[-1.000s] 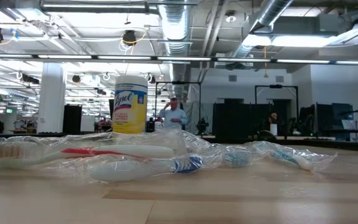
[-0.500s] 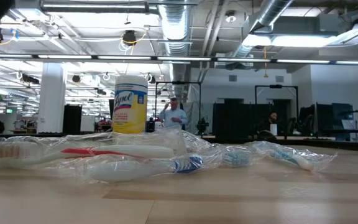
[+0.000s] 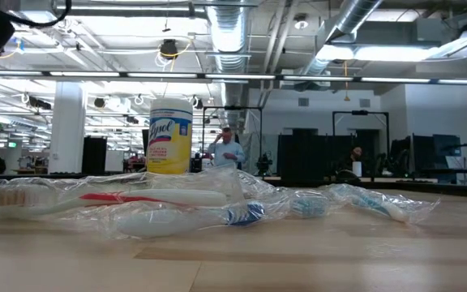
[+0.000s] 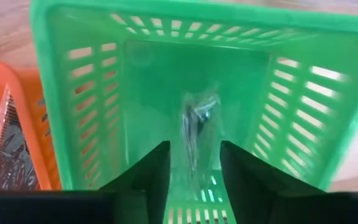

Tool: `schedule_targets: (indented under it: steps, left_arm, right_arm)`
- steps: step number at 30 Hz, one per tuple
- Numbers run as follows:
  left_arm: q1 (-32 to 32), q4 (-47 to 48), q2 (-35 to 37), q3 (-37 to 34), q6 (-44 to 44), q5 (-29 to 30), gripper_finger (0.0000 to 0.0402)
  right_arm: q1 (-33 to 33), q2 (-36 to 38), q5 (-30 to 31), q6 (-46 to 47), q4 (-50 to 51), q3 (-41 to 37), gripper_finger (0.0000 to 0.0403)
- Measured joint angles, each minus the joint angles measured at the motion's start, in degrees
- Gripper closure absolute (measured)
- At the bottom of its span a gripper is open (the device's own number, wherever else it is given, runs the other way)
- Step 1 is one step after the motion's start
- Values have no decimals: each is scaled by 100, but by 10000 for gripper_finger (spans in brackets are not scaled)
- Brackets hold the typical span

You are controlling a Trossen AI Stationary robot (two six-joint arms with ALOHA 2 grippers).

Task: Pick & Place Travel size toiletries
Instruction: Put the nail cutter into the green basket

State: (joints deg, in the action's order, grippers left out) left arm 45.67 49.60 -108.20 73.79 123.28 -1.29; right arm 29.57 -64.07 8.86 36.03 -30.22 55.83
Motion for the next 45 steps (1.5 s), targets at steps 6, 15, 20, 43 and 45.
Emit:
schedule_targets:
  steps: [6, 15, 20, 43, 45]
  left_arm:
    - [15, 18, 136, 4, -33, -60, 240]
    - [15, 189, 953, 12, -53, 781, 259]
    - [-114, 194, 1365, 12, -379, 1651, 279]
    - [-2984, -1584, 1630, 12, -5366, 1673, 300]
    - [-3294, -1765, 1630, 12, -5847, 1575, 300]
  right_arm:
    - [41, 0, -4, 1, 106, 0, 106]
    - [84, 0, -10, 2, 155, 0, 106]
    - [84, 0, -69, 2, 158, 0, 106]
    - [-269, 79, -170, 494, 1180, -2, 106]
    - [-448, 83, -173, 876, 1649, -2, 106]
